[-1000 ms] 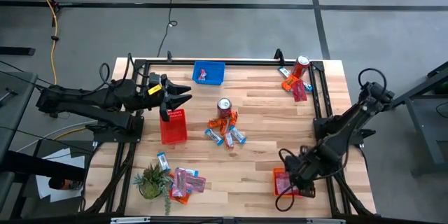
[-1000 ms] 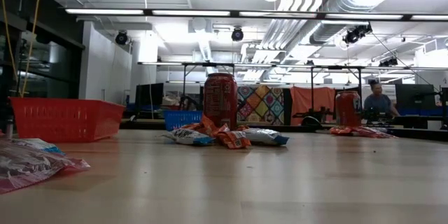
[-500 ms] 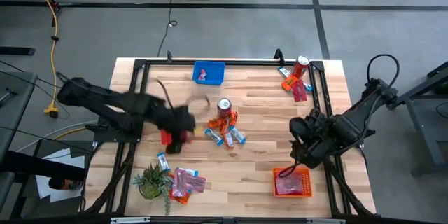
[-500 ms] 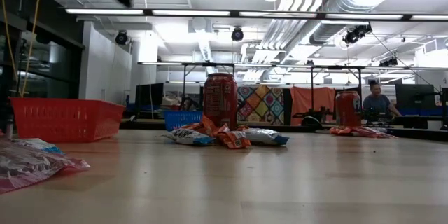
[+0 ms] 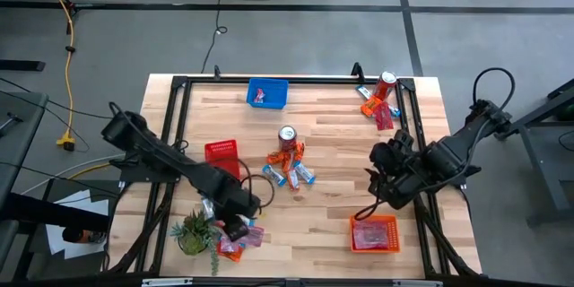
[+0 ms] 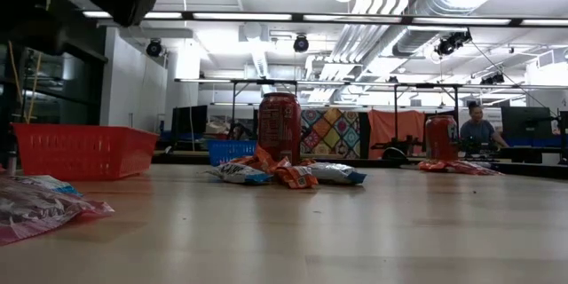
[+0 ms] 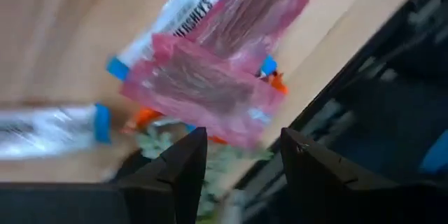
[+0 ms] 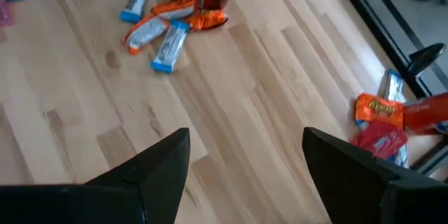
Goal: Sort candy
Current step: Put the red candy into the orange bin
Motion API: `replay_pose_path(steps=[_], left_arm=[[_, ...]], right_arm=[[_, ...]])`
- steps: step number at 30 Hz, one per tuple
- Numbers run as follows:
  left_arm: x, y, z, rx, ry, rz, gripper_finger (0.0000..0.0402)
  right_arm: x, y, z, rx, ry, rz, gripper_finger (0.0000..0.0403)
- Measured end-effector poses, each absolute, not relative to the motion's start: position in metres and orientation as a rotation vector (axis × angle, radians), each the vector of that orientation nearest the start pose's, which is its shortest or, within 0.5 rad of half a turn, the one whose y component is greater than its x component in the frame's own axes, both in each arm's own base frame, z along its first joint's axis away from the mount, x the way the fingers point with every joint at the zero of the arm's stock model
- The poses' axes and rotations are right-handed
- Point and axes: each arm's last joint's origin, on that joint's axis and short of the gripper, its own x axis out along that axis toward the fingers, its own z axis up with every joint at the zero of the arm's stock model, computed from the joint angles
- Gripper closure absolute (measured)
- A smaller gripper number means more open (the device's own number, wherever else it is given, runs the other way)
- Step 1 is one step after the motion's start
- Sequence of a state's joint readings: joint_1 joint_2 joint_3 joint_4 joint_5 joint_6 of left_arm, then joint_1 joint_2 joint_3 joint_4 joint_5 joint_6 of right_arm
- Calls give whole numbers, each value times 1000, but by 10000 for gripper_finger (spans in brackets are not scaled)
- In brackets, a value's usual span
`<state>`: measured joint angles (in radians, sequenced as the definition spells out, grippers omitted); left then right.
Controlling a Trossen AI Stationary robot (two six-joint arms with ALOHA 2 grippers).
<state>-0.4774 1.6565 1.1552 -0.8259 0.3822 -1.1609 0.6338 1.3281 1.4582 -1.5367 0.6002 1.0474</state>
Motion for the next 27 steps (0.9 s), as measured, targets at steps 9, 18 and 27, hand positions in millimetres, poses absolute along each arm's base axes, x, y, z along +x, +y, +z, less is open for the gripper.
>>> replay_pose_path(steps=[9,18,27], left_arm=[[280,-161,199,-1041,1444,612,232],[262,-177,194,-912,1406,708,232],[247,-191,186,-926,1348,785,232]], right_arm=[[186,107,362,178,920,-532,130],[188,109,363,334,865,-591,130],[188,109,362,421,839,-635,130]])
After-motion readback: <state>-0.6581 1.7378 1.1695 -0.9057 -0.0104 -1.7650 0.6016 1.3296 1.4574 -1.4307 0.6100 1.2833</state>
